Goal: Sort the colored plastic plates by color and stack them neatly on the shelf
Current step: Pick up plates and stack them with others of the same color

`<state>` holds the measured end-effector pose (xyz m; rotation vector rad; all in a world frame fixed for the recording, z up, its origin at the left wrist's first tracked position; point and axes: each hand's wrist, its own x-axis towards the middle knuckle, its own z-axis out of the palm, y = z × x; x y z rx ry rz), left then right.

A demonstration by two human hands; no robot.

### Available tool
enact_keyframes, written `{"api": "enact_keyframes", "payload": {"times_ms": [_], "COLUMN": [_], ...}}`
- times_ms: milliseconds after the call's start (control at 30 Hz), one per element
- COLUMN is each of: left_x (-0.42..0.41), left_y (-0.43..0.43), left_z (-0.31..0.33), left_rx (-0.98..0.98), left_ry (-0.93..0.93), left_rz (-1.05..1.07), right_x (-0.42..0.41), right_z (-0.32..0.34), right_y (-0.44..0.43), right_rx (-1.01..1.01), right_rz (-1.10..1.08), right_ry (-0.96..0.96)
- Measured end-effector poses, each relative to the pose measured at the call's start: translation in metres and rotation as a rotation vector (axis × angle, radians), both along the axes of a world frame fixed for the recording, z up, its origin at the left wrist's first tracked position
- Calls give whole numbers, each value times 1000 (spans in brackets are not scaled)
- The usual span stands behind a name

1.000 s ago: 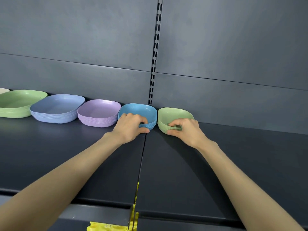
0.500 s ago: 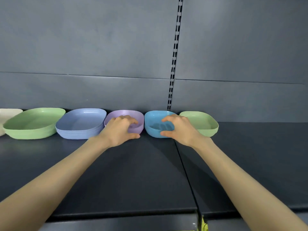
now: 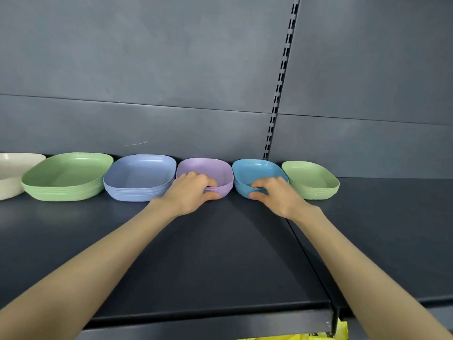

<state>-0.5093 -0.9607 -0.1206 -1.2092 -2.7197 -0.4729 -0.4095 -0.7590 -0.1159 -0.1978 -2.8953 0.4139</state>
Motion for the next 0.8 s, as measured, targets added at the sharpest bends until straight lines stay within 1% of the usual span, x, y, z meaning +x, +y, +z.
{"api": "enact_keyframes", "payload": {"times_ms": [233, 567, 733, 800], "left_x": [0, 0, 7, 10], "left_y": [0, 2, -3, -10], "left_z": [4, 3, 10, 19], "left_rx": [-22, -29, -60, -75], "left_ry": [22, 5, -53, -19], "left_rz": [-11, 0, -8, 9], "right_x": [-3, -4, -3, -4], "right_z": [7, 10, 17, 27], "right_y": [-2, 0, -3, -11], "right_rx": [60, 77, 65, 94], "right_rz": [0, 9, 8, 34], "right_ry": [-33, -51, -102, -73]}}
